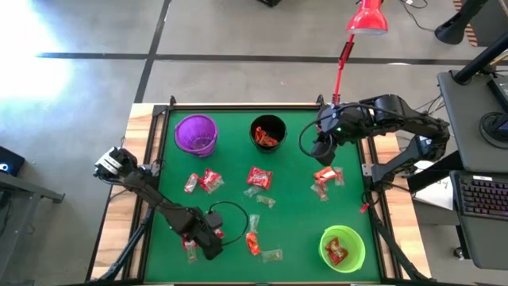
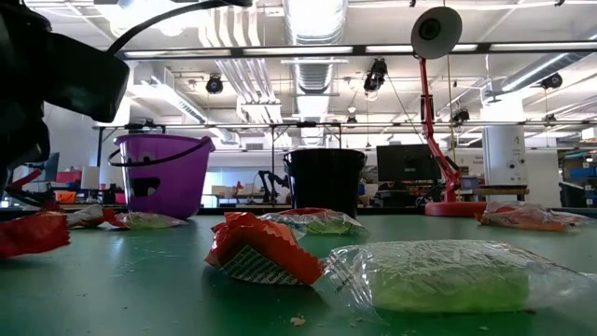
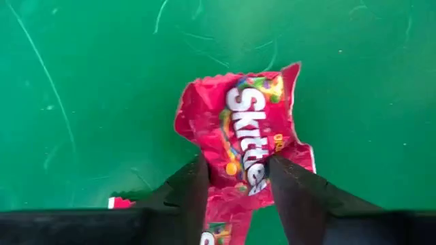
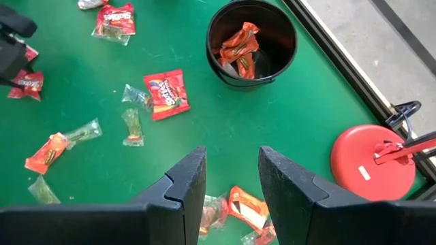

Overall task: Sort candy
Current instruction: Put the red candy into the green bucket

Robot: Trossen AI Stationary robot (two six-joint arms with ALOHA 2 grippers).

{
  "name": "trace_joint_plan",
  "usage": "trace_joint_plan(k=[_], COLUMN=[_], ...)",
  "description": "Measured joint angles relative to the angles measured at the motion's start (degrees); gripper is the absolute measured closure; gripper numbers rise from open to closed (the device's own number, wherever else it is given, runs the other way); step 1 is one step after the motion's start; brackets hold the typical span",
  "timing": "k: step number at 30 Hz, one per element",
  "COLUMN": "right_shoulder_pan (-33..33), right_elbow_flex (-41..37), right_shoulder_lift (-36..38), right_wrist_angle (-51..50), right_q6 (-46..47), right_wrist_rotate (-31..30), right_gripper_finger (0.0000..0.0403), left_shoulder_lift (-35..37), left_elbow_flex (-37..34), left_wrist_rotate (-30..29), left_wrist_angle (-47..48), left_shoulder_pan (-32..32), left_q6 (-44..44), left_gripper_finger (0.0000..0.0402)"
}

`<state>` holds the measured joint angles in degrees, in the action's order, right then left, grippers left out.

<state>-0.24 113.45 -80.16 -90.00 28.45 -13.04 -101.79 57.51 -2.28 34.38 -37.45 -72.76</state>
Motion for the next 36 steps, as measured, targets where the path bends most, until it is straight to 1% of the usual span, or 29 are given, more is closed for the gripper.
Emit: trace_joint_plan(k=[2,6,8,11,17,20,22,25,27,32,36], right_shoulder_pan=[0.55,1.16,1.15,1.13,1.13,1.13,1.12,1.13,1.13,1.11,1.11], right_elbow_flex=[0.0,0.0,0.0,0.0,0.0,0.0,0.0,0.0,0.0,0.0,0.0], right_shoulder_lift=[0.0,0.0,0.04,0.14,0.24,0.24,0.24,0.14,-0.2,-1.61,-2.63], right_wrist_angle=[-0.02,-0.02,-0.02,-0.01,-0.01,-0.02,-0.02,-0.02,-0.02,0.03,0.35], right_q6=[-0.21,-1.26,-1.55,-2.23,-3.41,-5.27,-6.51,-8.73,-10.64,-12.02,-12.0], right_wrist_rotate=[0.0,0.0,-0.01,-0.39,-0.36,0.85,3.49,7.63,8.94,8.96,8.96], right_gripper_finger=[0.0275,0.0275,0.0275,0.0275,0.0275,0.0275,0.0275,0.0275,0.0275,0.0277,0.0283], left_shoulder_lift=[0.44,1.49,1.94,2.27,3.41,4.65,5.69,7.21,8.32,11.48,12.9], left_elbow_flex=[0.12,0.25,0.2,0.4,2.41,4.61,6.43,9.73,11.77,14.96,17.27], left_wrist_rotate=[0.03,-0.06,-0.04,-0.02,0.0,-0.24,-1.12,-4.11,-6.73,-13.8,-19.29], left_wrist_angle=[-0.37,-0.09,-0.01,0.67,1.01,3.64,7.04,11.59,13.24,13.66,13.69], left_shoulder_pan=[0.0,0.04,0.07,0.07,0.07,0.08,0.13,0.24,0.47,3.14,5.74], left_q6=[0.04,0.1,0.1,0.17,0.5,1.51,2.06,4.01,5.95,9.22,14.83], left_gripper_finger=[0.0303,0.0375,0.0391,0.0389,0.0398,0.0399,0.0399,0.0399,0.04,0.04,0.04])
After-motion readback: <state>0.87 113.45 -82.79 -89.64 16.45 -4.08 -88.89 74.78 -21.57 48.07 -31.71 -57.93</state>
